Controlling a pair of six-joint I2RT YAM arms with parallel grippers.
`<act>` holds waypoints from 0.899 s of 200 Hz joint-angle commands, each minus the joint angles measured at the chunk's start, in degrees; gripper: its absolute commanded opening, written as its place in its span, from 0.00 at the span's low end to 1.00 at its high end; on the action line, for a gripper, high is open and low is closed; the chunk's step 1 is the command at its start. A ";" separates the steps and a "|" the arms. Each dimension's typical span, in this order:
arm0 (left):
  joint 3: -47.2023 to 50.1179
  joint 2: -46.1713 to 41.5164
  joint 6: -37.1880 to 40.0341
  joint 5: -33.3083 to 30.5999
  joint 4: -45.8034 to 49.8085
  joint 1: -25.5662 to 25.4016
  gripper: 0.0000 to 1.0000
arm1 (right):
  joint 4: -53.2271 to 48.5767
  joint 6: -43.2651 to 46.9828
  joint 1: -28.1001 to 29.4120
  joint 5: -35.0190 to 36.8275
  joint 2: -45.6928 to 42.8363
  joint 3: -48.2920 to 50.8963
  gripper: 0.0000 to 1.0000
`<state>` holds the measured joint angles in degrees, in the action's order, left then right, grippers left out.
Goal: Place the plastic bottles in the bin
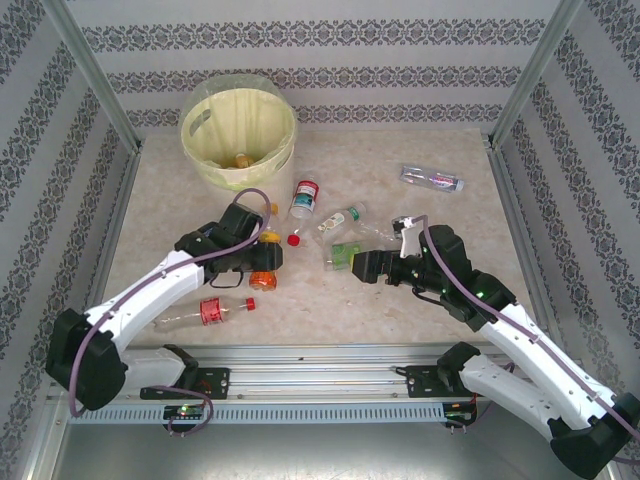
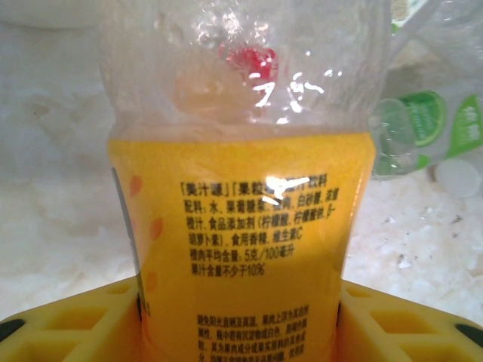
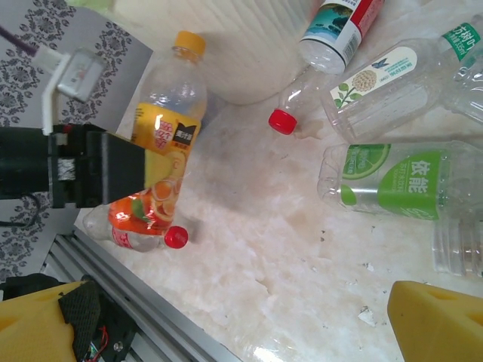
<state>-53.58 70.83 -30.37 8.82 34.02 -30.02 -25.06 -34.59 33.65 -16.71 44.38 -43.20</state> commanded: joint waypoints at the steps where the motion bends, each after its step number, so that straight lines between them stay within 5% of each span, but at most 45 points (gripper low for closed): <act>1: -0.02 -2.99 2.36 1.44 1.39 -1.72 0.57 | -0.18 -0.20 0.63 1.99 -1.05 0.22 0.98; 108: -22.18 -2.28 11.77 12.90 3.23 -4.52 0.53 | 1.16 1.15 0.54 2.13 0.62 -3.27 0.98; 180: -51.56 12.69 20.97 5.27 15.30 -2.95 0.52 | 0.54 1.58 0.53 2.14 -0.08 -4.88 0.98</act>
<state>-97.60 79.72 -15.29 18.50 42.78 -33.71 -24.99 -34.13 33.65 -15.44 45.10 -46.33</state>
